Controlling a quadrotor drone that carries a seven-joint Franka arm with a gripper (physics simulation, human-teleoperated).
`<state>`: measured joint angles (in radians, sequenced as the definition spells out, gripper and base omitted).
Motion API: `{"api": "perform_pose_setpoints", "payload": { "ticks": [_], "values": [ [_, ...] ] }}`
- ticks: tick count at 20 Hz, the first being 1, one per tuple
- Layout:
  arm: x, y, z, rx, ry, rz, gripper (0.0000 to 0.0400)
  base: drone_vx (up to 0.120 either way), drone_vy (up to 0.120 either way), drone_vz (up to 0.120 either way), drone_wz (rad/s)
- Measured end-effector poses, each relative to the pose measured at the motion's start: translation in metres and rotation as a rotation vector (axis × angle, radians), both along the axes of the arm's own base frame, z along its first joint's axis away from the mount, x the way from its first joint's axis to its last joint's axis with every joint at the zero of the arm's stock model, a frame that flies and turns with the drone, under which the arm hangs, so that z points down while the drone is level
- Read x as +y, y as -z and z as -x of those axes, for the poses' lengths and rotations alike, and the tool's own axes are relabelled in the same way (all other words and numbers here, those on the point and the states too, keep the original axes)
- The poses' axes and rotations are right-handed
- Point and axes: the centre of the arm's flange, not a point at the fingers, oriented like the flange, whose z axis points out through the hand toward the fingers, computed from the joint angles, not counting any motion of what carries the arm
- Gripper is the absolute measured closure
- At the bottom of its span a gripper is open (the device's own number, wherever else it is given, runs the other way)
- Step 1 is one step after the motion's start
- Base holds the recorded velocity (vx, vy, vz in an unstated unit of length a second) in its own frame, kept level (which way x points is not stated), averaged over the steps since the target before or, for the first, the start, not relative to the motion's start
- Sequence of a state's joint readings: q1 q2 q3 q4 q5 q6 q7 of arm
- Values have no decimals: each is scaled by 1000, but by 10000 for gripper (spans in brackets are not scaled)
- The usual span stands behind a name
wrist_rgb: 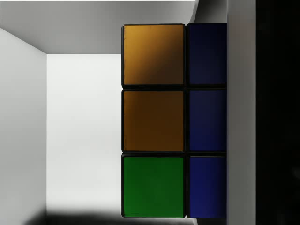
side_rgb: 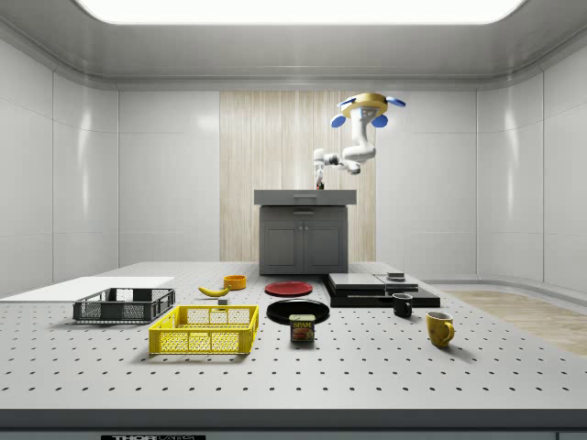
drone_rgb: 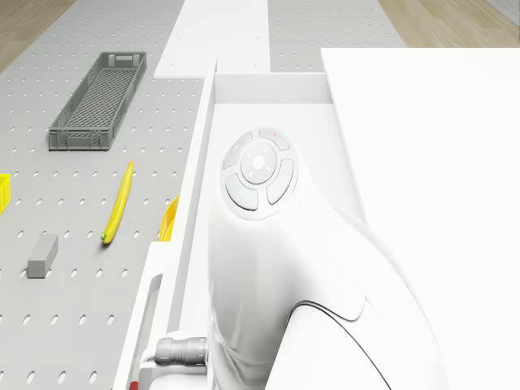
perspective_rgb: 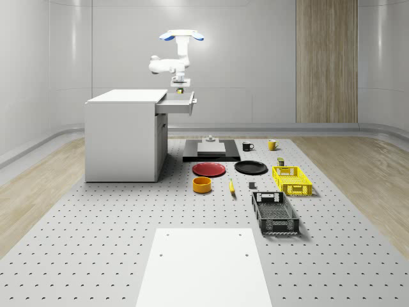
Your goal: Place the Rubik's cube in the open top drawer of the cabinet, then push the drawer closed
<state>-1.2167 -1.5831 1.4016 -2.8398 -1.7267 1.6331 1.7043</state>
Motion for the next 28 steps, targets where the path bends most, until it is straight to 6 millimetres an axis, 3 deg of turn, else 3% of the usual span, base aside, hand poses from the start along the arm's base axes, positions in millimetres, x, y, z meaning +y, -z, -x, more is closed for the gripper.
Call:
{"api": "perform_pose_setpoints", "payload": {
  "ticks": [6,26,28],
  "values": [
    [0,-9,0,0,0,0,75,0,-33,0,0],
    [0,-90,0,0,0,0,75,0,0,0,0],
    [0,-95,0,0,0,0,50,0,0,0,0]
  ]
}}
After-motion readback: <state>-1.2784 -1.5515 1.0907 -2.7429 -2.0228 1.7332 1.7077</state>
